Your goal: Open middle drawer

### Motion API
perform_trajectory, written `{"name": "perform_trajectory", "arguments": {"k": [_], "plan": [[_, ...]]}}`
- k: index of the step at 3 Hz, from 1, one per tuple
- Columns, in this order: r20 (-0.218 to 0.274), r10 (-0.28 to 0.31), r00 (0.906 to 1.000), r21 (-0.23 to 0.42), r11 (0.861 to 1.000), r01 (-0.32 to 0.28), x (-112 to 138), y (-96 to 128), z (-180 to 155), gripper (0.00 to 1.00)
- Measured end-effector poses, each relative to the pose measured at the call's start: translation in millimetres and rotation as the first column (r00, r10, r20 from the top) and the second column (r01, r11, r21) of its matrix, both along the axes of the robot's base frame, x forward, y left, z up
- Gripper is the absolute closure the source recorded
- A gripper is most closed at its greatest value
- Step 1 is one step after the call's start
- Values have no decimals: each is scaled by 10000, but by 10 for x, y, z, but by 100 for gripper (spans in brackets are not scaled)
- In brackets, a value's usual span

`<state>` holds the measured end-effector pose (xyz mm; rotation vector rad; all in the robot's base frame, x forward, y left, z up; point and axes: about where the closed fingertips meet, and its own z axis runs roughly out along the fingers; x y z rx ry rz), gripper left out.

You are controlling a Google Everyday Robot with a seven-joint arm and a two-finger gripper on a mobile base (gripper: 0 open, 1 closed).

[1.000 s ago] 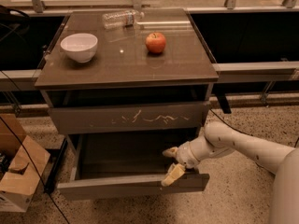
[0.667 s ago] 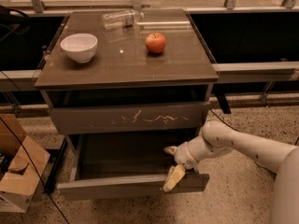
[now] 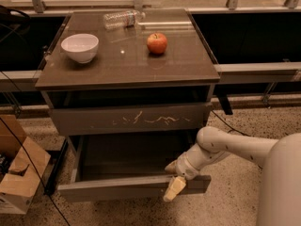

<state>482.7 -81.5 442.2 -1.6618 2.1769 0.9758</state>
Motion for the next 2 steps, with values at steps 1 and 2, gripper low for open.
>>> {"name": "perform_trajectory", "arguments": {"k": [1, 2], "plan": [[-816, 70, 9966, -847, 9963, -139, -287, -113, -121, 41], [-844, 76, 9964, -877, 9960, -150, -289, -107, -123, 65]]}}
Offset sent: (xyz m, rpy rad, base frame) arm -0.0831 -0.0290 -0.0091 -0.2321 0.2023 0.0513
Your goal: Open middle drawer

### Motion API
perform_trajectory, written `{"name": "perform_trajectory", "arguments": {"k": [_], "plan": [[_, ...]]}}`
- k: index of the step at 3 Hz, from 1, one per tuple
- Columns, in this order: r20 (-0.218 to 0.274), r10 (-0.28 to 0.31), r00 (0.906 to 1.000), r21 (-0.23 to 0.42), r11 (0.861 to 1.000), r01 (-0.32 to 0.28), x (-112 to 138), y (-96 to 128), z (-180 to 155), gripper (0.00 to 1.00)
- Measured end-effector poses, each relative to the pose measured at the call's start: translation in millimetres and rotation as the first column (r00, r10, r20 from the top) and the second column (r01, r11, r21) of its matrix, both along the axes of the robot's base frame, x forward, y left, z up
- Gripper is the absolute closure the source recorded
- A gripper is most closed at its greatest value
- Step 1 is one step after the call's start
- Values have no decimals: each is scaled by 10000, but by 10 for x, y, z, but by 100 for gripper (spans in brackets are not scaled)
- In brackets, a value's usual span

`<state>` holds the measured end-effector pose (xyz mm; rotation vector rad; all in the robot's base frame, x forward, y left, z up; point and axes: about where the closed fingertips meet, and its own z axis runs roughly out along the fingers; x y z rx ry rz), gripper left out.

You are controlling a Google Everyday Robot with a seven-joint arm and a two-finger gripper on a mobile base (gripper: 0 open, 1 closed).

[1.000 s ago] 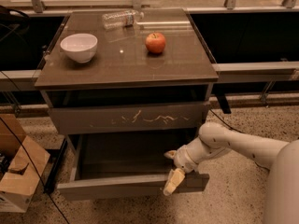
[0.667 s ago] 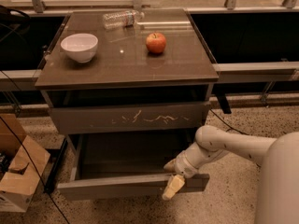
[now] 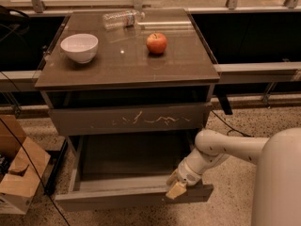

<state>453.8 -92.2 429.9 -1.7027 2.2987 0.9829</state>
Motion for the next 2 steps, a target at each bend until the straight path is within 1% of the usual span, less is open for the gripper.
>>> {"name": "perform_trajectory", "arguments": {"k": [1, 2], "plan": [[-270, 3, 9996, -295, 9996, -11, -136, -51, 8, 62], [-413, -217, 9989, -258, 9995, 207, -198, -78, 15, 39]]}}
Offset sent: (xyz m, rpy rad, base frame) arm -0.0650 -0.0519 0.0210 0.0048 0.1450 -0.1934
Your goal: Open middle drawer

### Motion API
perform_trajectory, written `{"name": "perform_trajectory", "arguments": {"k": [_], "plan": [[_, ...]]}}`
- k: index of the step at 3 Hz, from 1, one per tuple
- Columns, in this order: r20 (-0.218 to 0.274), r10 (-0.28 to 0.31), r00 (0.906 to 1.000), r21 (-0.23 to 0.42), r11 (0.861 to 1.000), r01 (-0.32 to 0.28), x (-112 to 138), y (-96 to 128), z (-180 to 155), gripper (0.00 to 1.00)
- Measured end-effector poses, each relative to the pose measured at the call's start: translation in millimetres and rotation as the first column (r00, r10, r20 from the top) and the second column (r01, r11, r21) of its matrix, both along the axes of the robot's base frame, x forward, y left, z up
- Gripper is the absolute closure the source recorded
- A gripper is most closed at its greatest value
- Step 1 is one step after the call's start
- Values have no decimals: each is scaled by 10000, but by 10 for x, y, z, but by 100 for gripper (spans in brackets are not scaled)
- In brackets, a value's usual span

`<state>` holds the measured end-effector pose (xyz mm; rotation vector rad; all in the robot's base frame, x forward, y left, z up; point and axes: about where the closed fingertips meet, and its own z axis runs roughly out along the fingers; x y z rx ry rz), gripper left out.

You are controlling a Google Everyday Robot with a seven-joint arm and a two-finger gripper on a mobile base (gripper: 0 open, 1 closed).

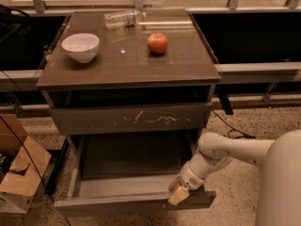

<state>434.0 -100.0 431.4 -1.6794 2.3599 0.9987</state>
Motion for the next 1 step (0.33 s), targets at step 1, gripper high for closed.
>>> {"name": "perform_trajectory", "arguments": {"k": [1], "plan": [[-4, 1, 10000, 1, 10000, -1, -2, 1, -1, 16]]}}
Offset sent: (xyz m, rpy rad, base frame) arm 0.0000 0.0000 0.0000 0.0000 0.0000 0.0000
